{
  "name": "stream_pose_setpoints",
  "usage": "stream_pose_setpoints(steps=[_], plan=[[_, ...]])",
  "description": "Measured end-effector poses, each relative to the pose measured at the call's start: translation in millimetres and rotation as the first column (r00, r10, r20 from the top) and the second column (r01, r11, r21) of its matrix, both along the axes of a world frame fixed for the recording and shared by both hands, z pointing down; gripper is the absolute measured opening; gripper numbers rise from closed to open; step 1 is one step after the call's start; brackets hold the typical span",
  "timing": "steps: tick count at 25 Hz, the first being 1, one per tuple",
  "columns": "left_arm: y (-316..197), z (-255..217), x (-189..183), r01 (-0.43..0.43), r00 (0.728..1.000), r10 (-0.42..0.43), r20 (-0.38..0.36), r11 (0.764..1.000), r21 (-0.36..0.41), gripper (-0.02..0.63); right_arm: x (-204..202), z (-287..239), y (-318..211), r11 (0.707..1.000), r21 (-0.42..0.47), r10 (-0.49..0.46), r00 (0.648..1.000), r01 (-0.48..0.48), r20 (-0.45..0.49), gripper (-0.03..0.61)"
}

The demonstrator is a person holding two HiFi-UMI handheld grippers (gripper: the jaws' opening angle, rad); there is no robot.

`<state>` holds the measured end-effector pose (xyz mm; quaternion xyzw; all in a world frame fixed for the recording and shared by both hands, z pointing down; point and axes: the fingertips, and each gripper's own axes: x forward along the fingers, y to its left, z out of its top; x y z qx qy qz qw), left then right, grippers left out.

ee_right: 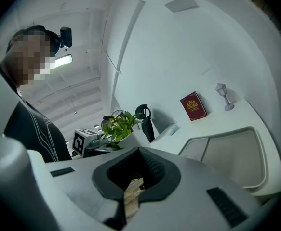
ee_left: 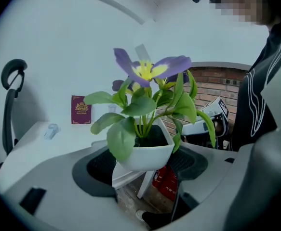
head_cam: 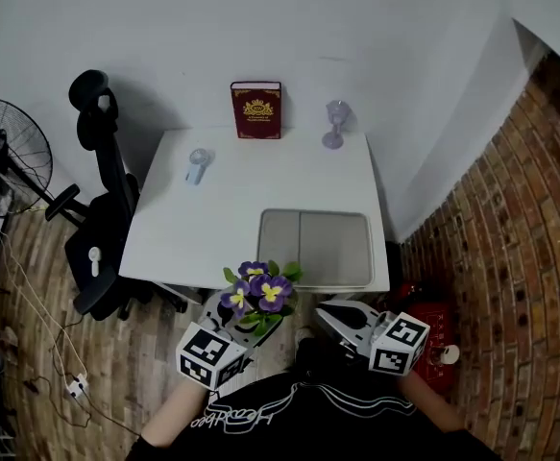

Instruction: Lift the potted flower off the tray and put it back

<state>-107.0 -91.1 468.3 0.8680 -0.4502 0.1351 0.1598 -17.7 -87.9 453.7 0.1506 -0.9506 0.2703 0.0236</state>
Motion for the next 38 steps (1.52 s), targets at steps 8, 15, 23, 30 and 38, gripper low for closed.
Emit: stream_pose_setpoints(steps=[8,15,23,30,38], plan=[[30,6,6,-0.010,1.000,0.010,0.002,1.000,-0.022,0.348,5,-4,27,1.000,0.003,0.014,1.000,-0.014,0.022,0.002],[37,7,10,-0.019,1.000,0.019,0.016,0.999,-0.029,0.348,10,-3,35,1.000,0.002,0.021,0.999,-0.021,0.035,0.002],[31,6,18,-0.038,0.999,0.039,0.027,0.999,-0.029,0.348,18,-3,28,0.999,-0.005,0.041,0.998,-0.040,0.044,0.002],[11,7,23,-0.044,0.999,0.044,0.022,0.998,-0.042,0.348,24,-2,9,0.999,-0.013,0.051,0.998,-0.050,0.048,0.002],[-27,6,26,-0.026,0.999,0.027,0.031,0.999,-0.038,0.348,32,-5,-27,0.998,-0.010,0.054,0.997,-0.054,0.048,0.002]])
